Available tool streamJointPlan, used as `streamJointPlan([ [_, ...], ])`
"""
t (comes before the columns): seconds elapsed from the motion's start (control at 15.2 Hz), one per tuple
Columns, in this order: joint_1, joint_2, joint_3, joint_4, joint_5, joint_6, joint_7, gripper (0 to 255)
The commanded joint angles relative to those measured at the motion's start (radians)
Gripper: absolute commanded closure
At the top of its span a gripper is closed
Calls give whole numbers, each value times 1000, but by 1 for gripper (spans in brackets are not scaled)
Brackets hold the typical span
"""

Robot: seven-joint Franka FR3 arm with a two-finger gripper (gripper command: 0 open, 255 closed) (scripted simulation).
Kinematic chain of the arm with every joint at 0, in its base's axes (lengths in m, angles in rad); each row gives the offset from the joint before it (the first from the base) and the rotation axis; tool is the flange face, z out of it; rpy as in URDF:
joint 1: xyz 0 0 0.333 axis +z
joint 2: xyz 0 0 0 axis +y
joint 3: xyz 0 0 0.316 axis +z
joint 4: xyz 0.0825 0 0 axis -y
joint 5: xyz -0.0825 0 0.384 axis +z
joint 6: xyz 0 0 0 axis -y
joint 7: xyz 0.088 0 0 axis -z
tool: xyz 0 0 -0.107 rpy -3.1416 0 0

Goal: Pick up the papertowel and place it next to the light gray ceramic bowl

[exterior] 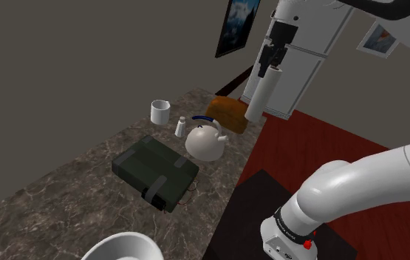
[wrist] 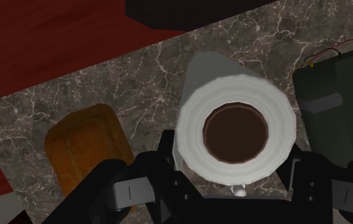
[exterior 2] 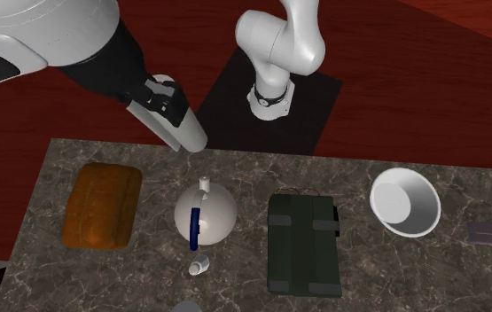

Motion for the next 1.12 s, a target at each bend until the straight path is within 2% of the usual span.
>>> streamJointPlan([
  [0.0, 0, 10, -1, 37, 1, -28, -1, 255],
  [0.13, 1, 20, -1, 71, 2, -51, -2, 255],
  [0.59, 51, -1, 129, 48, 66, -45, 177, 255],
  [1.06, 101, 31, 260, 79, 127, -30, 356, 255],
])
